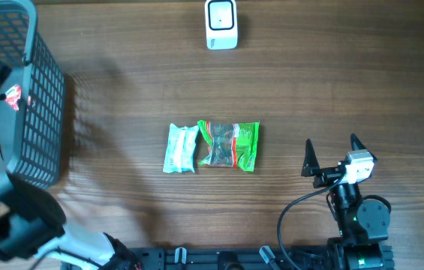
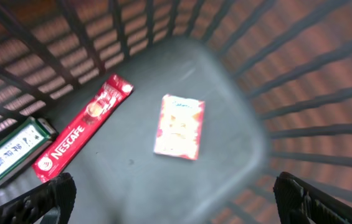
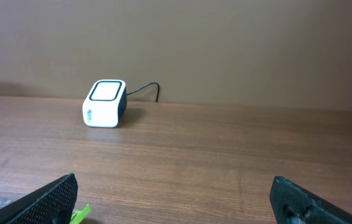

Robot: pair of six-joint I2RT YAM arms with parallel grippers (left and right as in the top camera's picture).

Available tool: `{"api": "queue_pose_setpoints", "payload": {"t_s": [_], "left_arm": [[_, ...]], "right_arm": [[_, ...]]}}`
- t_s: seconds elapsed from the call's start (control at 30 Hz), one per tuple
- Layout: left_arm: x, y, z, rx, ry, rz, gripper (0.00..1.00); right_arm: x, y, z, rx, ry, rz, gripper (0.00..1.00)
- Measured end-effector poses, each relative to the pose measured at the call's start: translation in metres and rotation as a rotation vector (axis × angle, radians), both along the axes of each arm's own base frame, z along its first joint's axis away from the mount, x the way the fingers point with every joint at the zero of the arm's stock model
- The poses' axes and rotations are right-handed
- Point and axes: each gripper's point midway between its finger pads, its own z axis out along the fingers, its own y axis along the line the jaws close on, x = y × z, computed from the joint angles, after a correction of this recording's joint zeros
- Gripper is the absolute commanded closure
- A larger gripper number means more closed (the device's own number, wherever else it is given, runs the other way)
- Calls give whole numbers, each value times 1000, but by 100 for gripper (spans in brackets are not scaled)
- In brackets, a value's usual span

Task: Scan the item barcode
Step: 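Reach into the basket and grasp the red Kleenex tissue pack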

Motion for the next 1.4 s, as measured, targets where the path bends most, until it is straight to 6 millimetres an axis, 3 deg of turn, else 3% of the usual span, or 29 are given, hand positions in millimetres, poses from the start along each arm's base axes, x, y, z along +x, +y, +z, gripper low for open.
{"api": "queue_pose_setpoints", "payload": {"t_s": [0.07,0.2,0.3,0.33,0.37,0.47,0.5,0.63,0.8,0.83,0.9,1.0,1.27,1.33,1.4], "left_arm": [[4,4,-34,-29,73,-28,0],[14,7,-82,-75,133,-62,0],[19,7,-107,-102,151,-72,0],[20,8,-118,-113,162,-74,5],[20,7,-127,-124,174,-76,16],[21,6,-147,-145,200,-94,39],[22,6,-151,-148,202,-100,42],[25,7,-152,-144,193,-98,22],[31,11,-149,-126,164,-99,20],[32,11,-148,-124,161,-99,21],[35,13,-147,-115,149,-99,36],[36,14,-146,-112,146,-100,49],[29,6,-145,-147,166,-107,49],[30,3,-129,-144,136,-114,48],[31,1,-92,-116,76,-113,48]], "right_arm": [[0,0,0,0,0,0,0],[0,0,0,0,0,0,0],[0,0,0,0,0,0,0],[0,0,0,0,0,0,0],[0,0,0,0,0,0,0],[0,0,0,0,0,0,1],[0,0,0,0,0,0,0],[0,0,0,0,0,0,0],[0,0,0,0,0,0,0],[0,0,0,0,0,0,0],[0,0,0,0,0,0,1],[0,0,0,0,0,0,0],[0,0,0,0,0,0,0],[0,0,0,0,0,0,0],[0,0,0,0,0,0,0]]}}
